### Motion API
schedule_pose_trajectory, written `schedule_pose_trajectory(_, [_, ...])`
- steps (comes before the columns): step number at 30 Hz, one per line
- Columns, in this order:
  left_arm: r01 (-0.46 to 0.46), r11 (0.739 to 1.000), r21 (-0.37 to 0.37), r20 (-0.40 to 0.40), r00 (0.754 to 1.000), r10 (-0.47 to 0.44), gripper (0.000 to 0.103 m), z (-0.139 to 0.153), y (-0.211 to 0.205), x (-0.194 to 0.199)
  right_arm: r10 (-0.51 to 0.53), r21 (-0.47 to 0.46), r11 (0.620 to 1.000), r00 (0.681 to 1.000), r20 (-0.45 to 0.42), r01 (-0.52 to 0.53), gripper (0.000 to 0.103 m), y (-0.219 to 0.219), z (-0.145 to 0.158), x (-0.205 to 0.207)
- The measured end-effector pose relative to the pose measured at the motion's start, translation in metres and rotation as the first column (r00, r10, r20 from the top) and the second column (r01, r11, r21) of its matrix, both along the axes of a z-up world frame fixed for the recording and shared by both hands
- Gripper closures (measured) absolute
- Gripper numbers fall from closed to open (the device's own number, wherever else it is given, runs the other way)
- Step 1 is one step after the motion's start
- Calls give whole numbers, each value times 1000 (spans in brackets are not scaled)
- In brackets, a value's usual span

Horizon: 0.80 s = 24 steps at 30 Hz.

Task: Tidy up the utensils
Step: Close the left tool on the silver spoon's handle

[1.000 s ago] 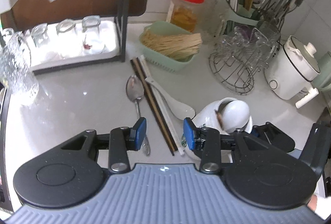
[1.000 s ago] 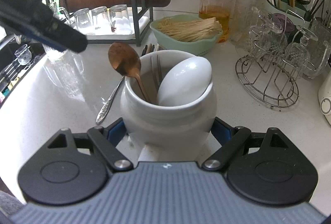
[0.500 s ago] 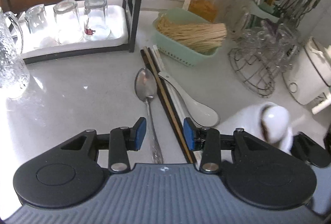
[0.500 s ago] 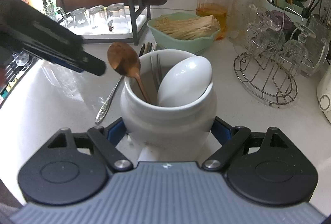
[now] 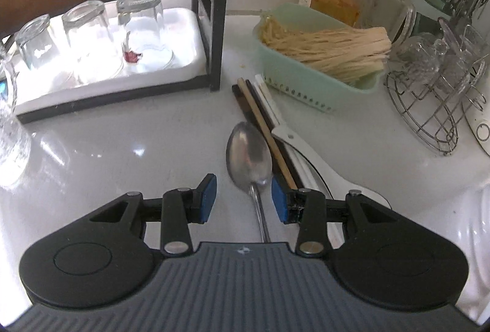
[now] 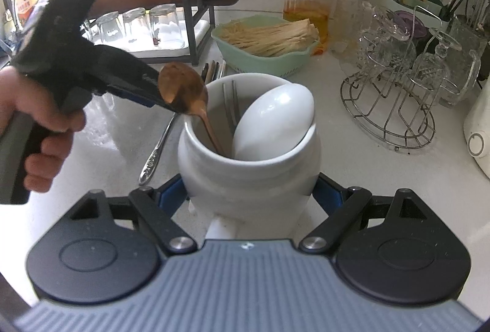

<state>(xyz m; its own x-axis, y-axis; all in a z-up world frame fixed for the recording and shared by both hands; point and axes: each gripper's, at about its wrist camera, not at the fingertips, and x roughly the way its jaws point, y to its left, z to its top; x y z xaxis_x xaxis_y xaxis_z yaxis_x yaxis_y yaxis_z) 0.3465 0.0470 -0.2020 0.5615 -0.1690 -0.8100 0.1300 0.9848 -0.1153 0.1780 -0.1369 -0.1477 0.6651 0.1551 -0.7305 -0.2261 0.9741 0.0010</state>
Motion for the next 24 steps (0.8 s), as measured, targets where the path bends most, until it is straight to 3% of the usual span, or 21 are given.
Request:
schedule_pose_trajectory(4, [17,1000,-4,33,999,-17,58,-2,-4,6,-15,-2,1000,1000,-2,15,13,2,1,0])
schedule_pose_trajectory(13, [4,1000,19,27,1000,-5,58,-10,-9,20,-30,-5,1000,1000,7,30,13,2,0,-1])
schedule_pose_trajectory(24, [-20,1000,-8,-19,1000,20,58,-12,-8,30,-34,-10,999,999,8,34,13,3,0,-1])
